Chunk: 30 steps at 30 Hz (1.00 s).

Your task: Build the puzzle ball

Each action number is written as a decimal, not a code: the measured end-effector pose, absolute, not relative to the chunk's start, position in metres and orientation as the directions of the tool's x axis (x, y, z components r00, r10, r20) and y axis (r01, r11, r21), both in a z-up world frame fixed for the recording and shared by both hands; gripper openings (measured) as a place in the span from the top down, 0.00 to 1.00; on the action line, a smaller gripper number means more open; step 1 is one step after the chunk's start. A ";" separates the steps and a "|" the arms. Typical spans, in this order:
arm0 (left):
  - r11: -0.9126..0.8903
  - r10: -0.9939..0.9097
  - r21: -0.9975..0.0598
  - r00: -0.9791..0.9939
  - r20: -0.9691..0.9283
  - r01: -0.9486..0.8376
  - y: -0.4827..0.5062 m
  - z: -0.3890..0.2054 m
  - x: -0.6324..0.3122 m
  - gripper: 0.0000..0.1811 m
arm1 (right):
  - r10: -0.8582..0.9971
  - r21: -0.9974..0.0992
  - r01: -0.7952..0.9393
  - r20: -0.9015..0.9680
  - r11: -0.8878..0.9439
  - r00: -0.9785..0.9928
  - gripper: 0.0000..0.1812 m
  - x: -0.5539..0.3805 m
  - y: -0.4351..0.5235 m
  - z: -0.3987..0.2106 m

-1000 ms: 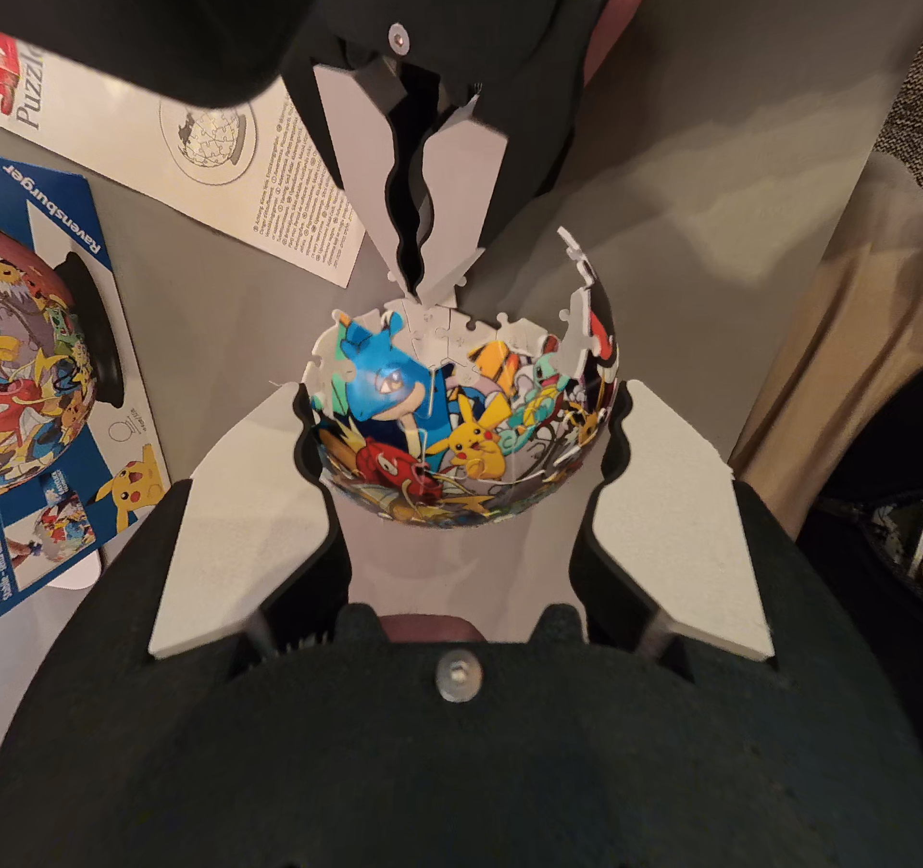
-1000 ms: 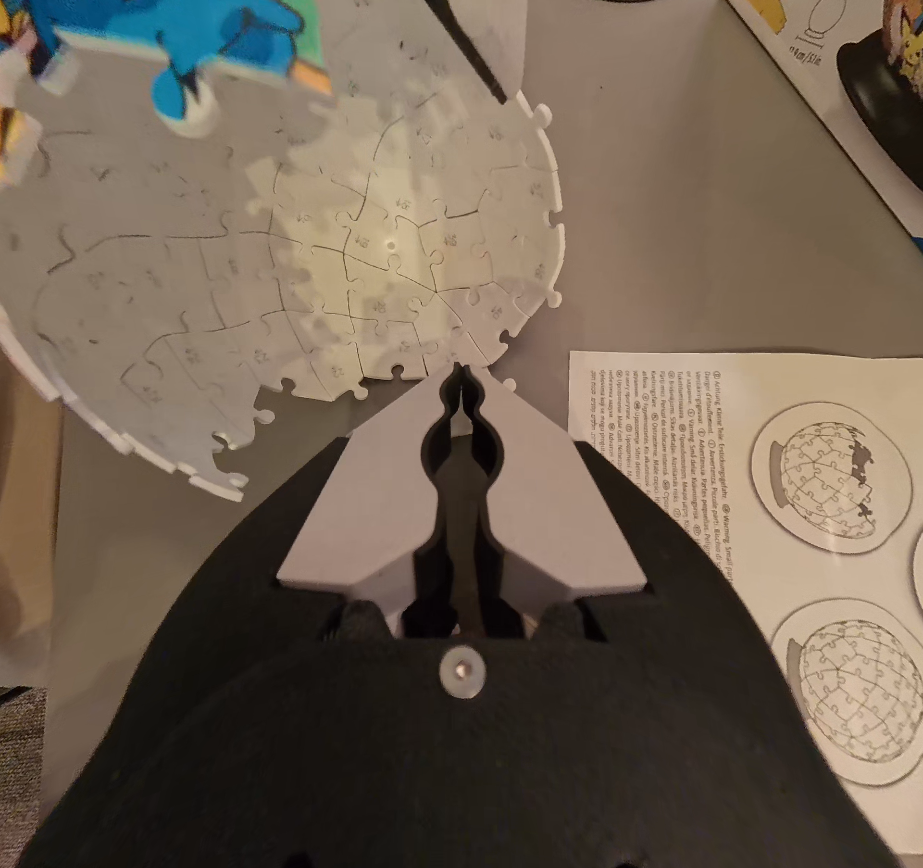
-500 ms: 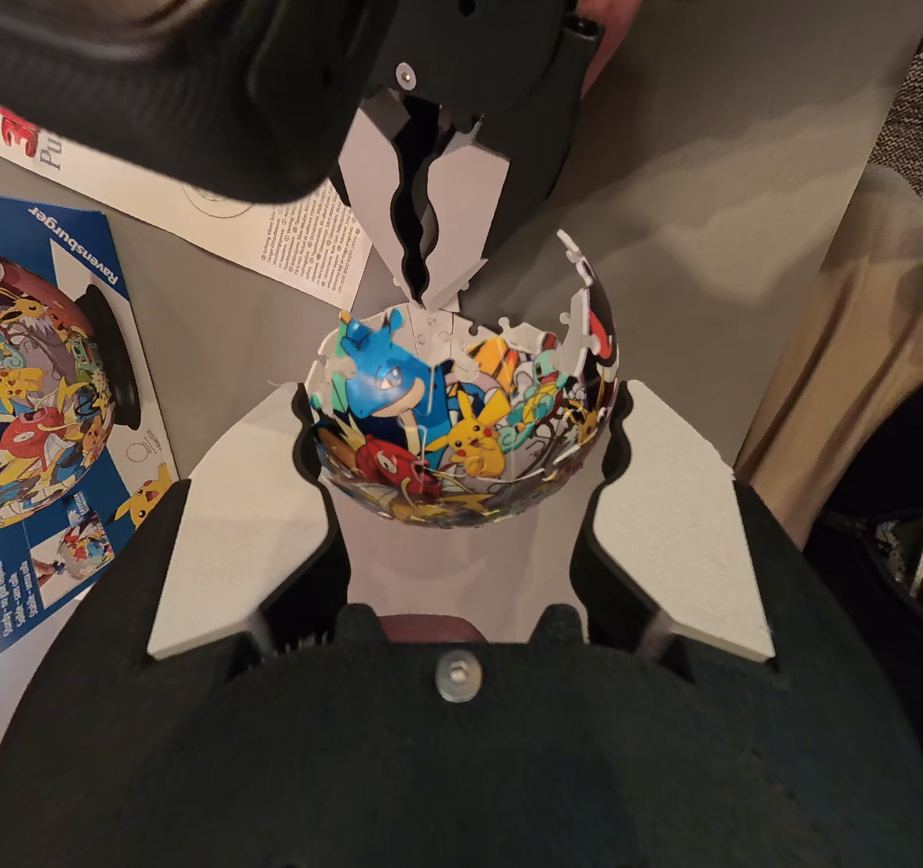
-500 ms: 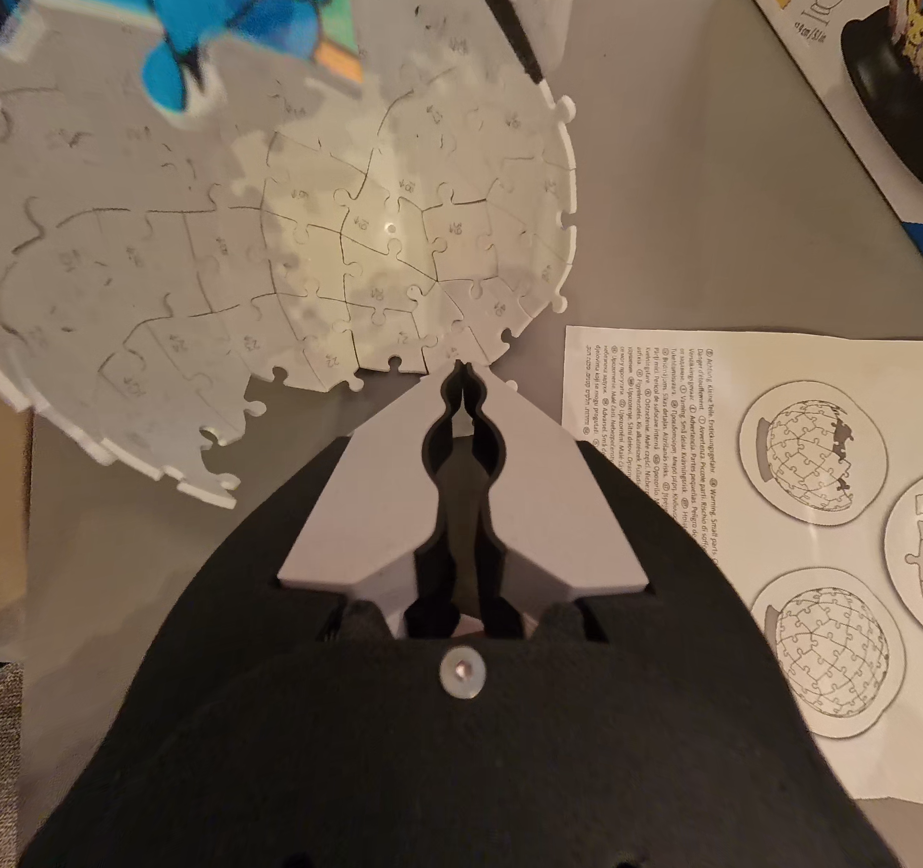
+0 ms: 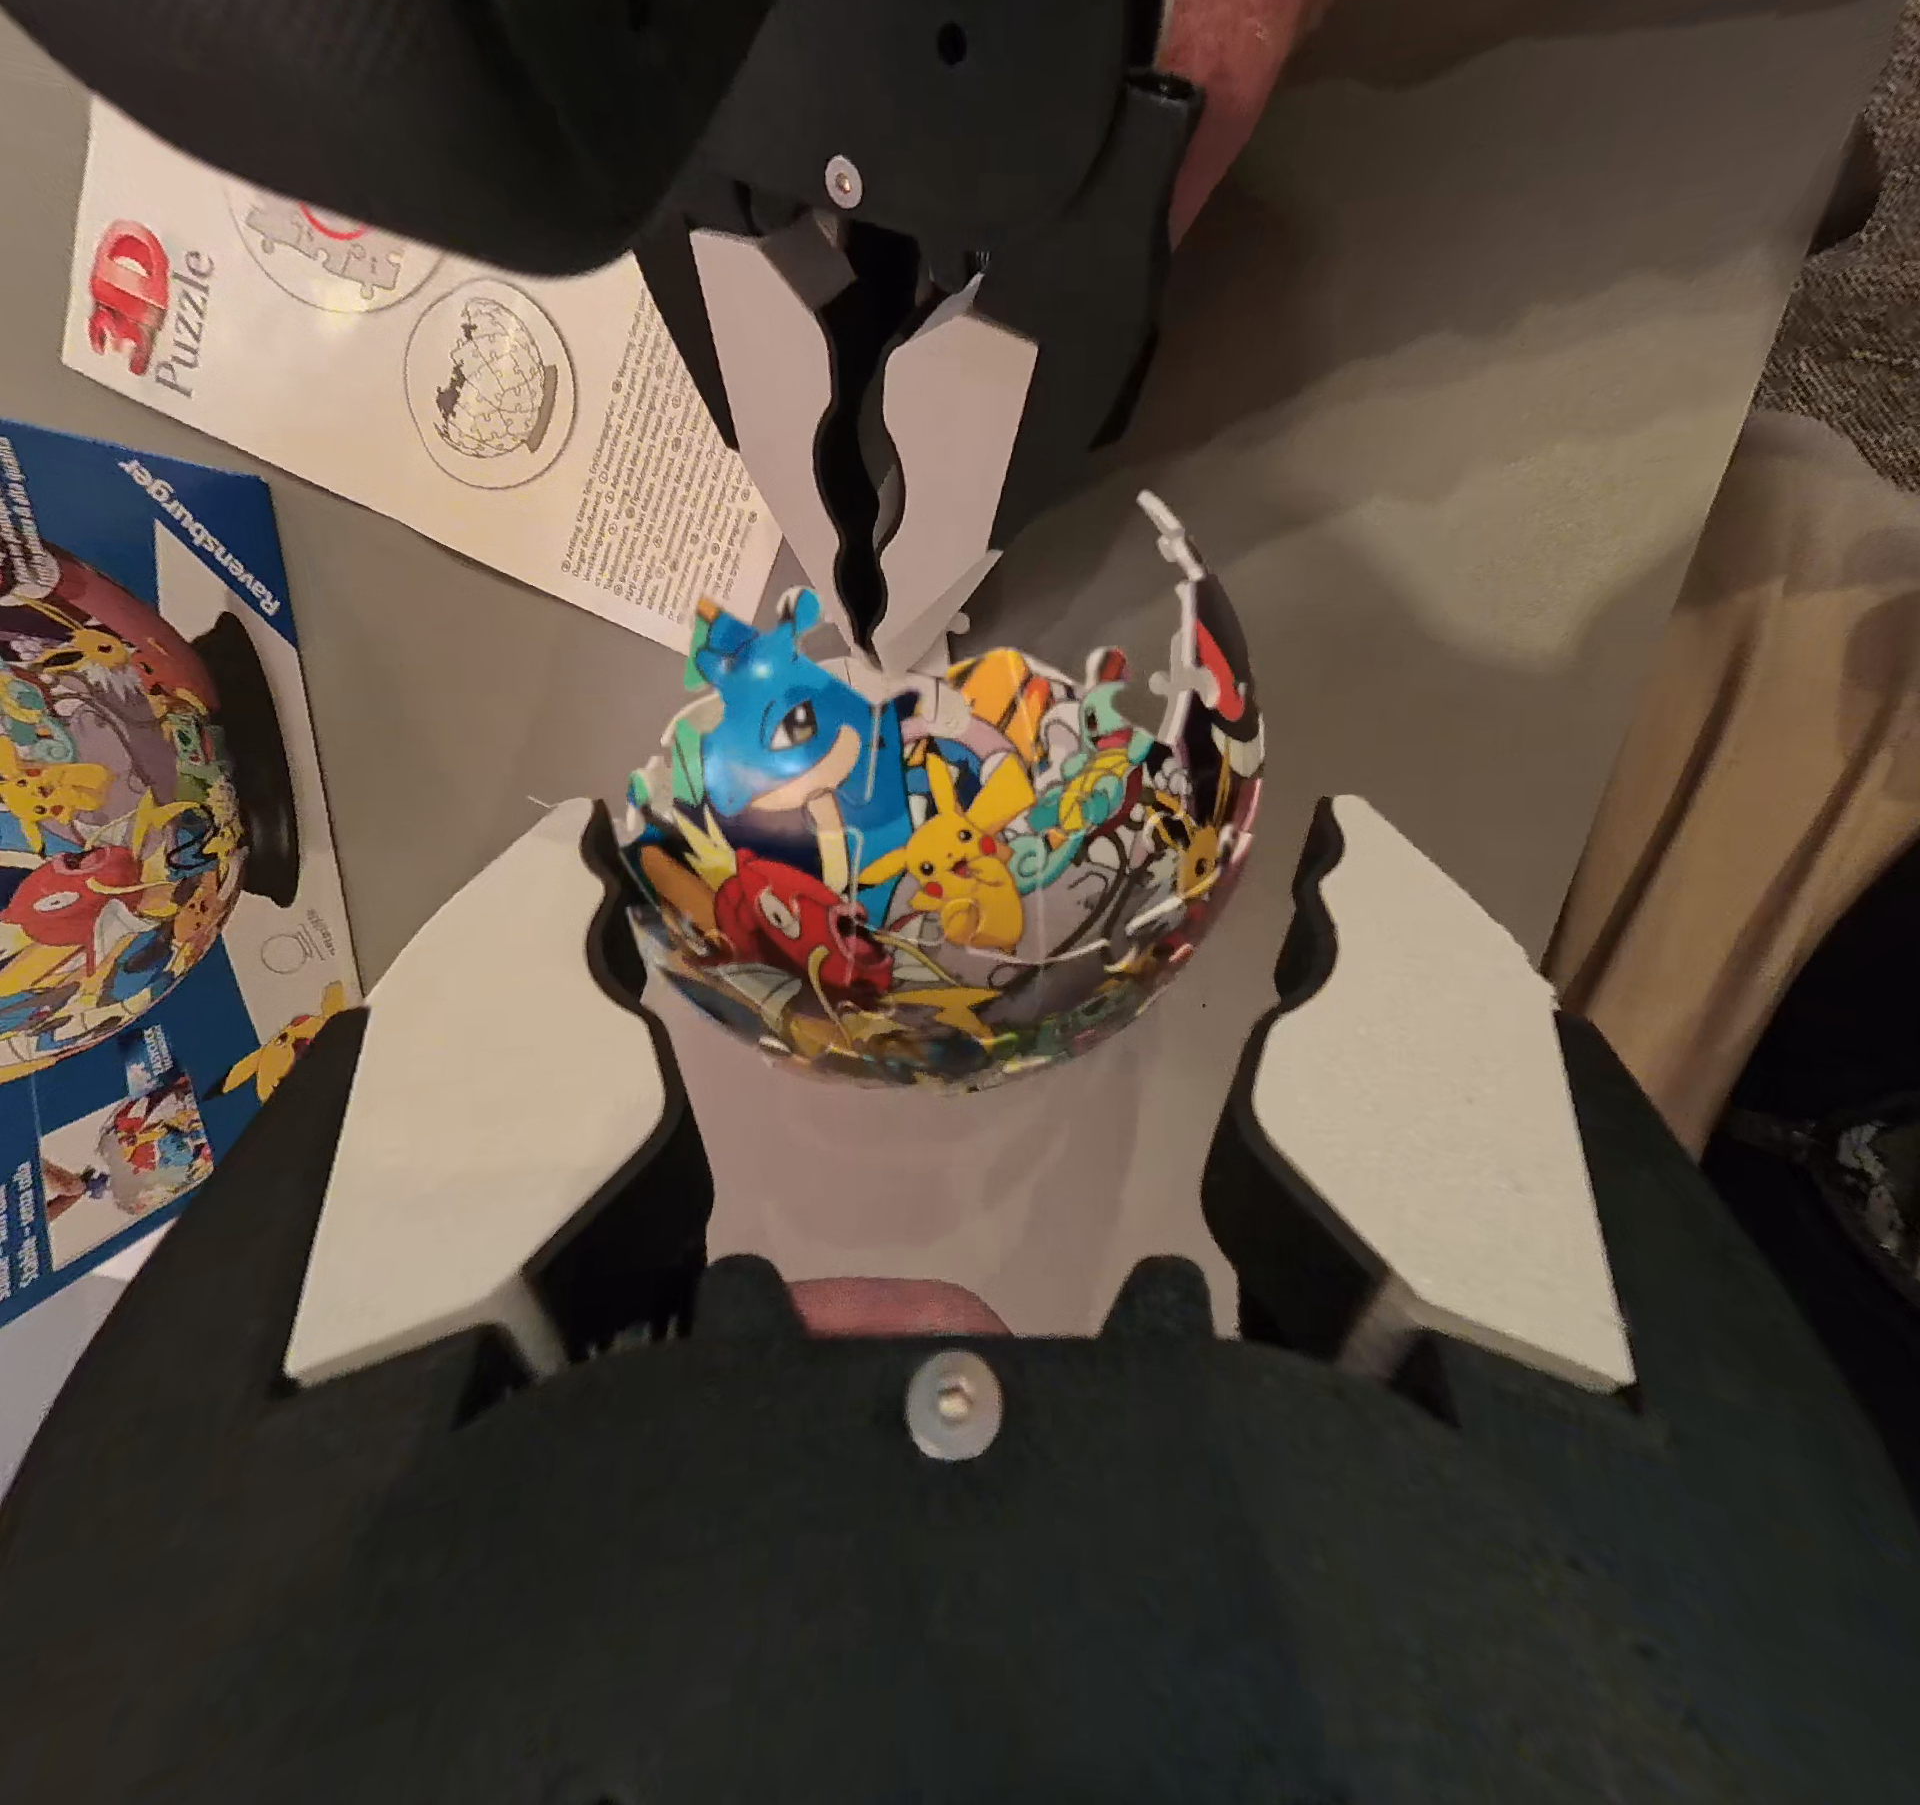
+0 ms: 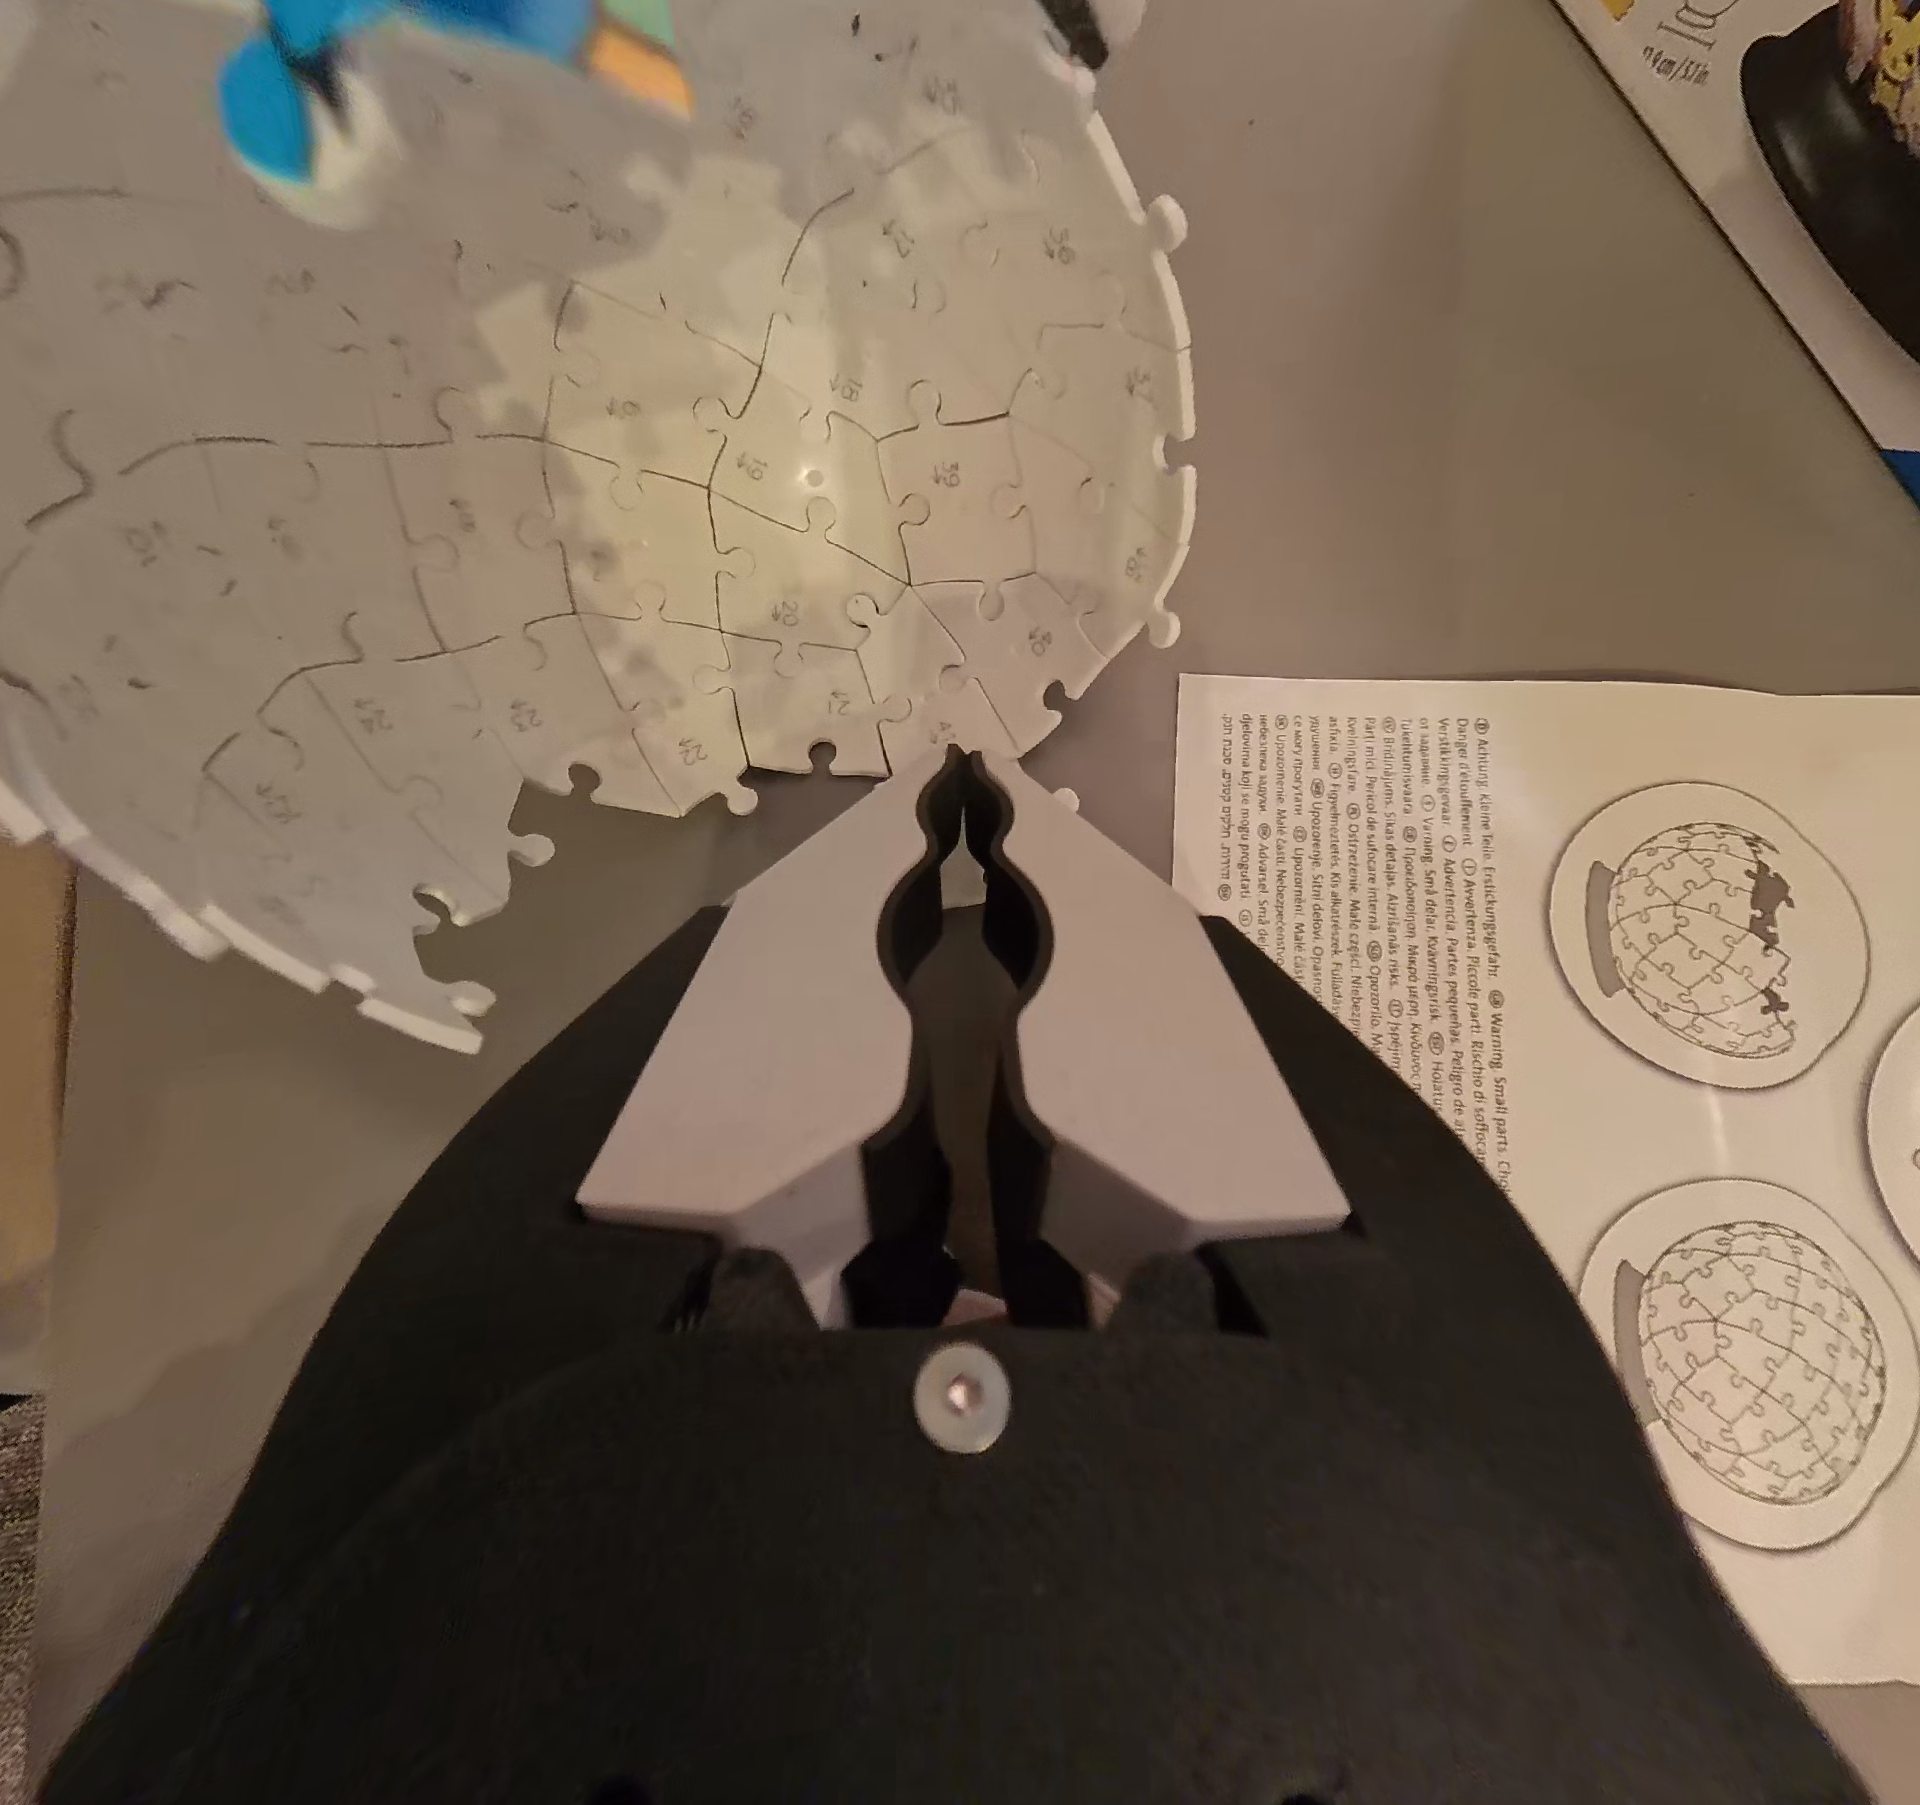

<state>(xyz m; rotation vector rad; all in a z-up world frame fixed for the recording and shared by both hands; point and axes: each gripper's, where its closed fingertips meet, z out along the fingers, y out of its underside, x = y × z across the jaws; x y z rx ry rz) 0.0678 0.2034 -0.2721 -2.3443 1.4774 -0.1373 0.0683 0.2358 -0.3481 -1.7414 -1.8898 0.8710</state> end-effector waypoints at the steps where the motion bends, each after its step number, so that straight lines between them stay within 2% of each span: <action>1: -0.386 -0.885 -0.370 0.453 -0.111 -0.845 0.204 -0.271 0.068 0.34 | 0.987 -0.693 0.721 -0.103 0.019 -0.126 1.00 0.068 0.236 -0.348; 7: -0.359 -0.893 -0.402 0.435 -0.114 -0.842 0.199 -0.277 0.066 0.29 | 0.987 -0.686 0.727 -0.093 0.031 -0.130 1.00 0.068 0.236 -0.348; 15: -0.336 -0.885 -0.452 0.442 -0.149 -0.826 0.209 -0.285 0.067 0.33 | 0.986 -0.692 0.721 -0.101 0.028 -0.135 1.00 0.069 0.235 -0.348; 30: -0.331 -0.893 -0.424 0.425 -0.149 -0.843 0.209 -0.286 0.067 0.33 | 0.986 -0.711 0.703 -0.111 0.008 -0.123 1.00 0.074 0.240 -0.338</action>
